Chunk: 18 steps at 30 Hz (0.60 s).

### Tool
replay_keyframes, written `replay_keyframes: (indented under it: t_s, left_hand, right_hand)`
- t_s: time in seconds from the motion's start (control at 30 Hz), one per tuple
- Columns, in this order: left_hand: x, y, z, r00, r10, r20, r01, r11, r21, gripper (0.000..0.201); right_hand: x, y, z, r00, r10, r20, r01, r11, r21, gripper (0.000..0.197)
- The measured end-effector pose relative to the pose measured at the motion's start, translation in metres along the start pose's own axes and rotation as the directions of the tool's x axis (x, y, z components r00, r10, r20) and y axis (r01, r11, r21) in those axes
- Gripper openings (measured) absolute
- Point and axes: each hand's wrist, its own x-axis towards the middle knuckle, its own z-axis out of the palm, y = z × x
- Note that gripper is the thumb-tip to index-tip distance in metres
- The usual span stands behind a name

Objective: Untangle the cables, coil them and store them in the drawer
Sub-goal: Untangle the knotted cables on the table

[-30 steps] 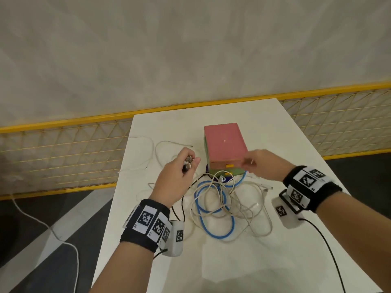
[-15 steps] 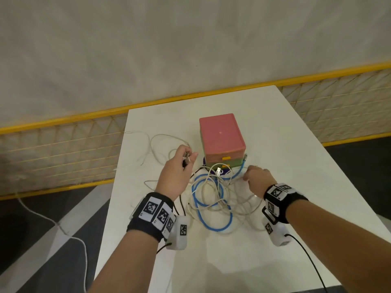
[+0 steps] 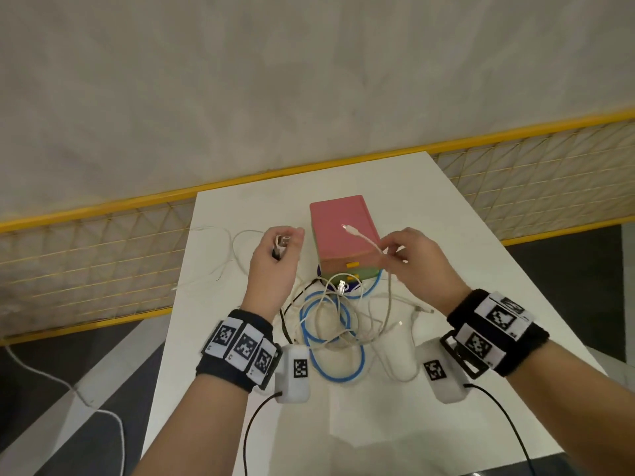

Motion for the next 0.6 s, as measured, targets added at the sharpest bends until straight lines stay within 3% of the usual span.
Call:
replay_keyframes:
  t_s: [0.13,0.23,0.4,0.5,0.6]
  left_hand:
    - [-0.003,0.014,0.015,0.974,-0.067,0.216,0.100,0.984,-0.144,0.028]
    - [-0.010,0.026,0.023,0.953,-0.079,0.292,0.144,0.968,-0.206,0.032]
    - [-0.012,0.029,0.018,0.955,-0.062,0.291,0.140,0.957,-0.252,0.034]
    - [-0.011,0.030,0.016,0.967,-0.055,0.248,0.134,0.940,-0.314,0.029]
    - [-0.007,0.032,0.015,0.984,-0.055,0.170,0.107,0.943,-0.316,0.025]
  right_hand:
    - [-0.015,-0.043,0.016,0.997,-0.071,0.029,0.066,0.986,0.152,0.024]
    - [-0.024,-0.054,0.035,0.987,-0.159,0.027,0.152,0.973,0.176,0.017]
    - [-0.026,-0.056,0.045,0.990,-0.122,0.065,0.095,0.943,0.320,0.014]
    - [-0.026,-0.055,0.046,0.979,-0.146,0.143,0.100,0.953,0.286,0.006]
    - [-0.030,-0.049,0.053,0.942,-0.183,0.280,0.130,0.972,0.197,0.029]
